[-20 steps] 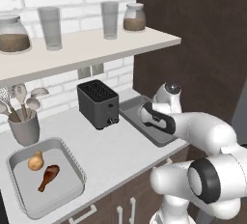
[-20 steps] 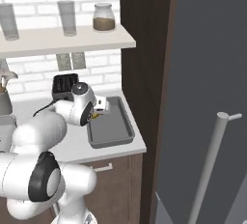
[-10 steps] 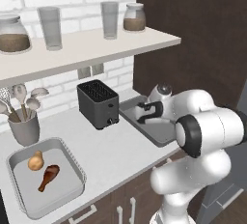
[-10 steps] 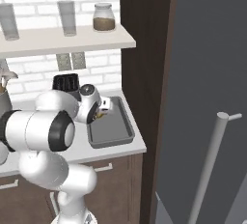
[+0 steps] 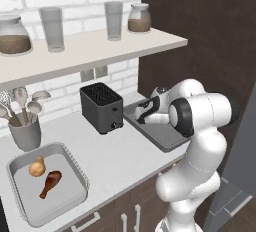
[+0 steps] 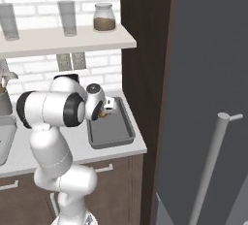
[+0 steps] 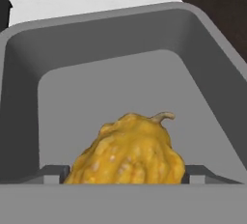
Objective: Place one squash and one chicken drumstick in each tupperware on the nearby counter, to pack two identical lunches.
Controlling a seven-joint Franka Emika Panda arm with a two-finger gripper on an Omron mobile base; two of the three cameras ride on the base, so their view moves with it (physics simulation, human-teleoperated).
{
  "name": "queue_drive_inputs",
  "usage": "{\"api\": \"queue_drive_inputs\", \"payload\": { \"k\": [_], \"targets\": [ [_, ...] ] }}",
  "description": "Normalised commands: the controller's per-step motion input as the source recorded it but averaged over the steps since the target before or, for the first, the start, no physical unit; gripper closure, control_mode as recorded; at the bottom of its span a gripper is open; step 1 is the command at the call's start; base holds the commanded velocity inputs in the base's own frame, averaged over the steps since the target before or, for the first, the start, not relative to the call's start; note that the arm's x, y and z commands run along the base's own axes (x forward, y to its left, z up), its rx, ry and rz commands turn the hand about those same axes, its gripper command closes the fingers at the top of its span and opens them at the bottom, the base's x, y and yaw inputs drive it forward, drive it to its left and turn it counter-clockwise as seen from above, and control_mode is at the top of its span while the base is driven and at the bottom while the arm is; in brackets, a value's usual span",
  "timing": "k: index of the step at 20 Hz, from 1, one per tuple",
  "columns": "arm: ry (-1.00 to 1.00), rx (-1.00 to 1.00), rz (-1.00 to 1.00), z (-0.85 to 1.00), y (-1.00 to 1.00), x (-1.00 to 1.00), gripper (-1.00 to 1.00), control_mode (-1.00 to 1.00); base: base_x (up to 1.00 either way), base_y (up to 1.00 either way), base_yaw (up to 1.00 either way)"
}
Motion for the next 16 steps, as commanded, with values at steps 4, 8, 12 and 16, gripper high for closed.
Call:
{"api": "queue_drive_inputs", "payload": {
  "k": [4, 8, 12, 16],
  "targets": [
    [0.00, 0.00, -0.02, 0.04, 0.00, 0.01, -1.00, -1.00, 0.00, 0.00, 0.00],
    [0.00, 0.00, 0.00, 0.26, 0.11, -0.01, -1.00, -1.00, 0.00, 0.00, 0.00],
    [0.00, 0.00, 0.00, 0.36, 0.12, -0.82, -1.00, -1.00, 0.00, 0.00, 0.00],
    [-0.13, 0.00, 0.00, 0.69, 0.05, -1.00, -1.00, -1.00, 0.00, 0.00, 0.00]
  ]
}}
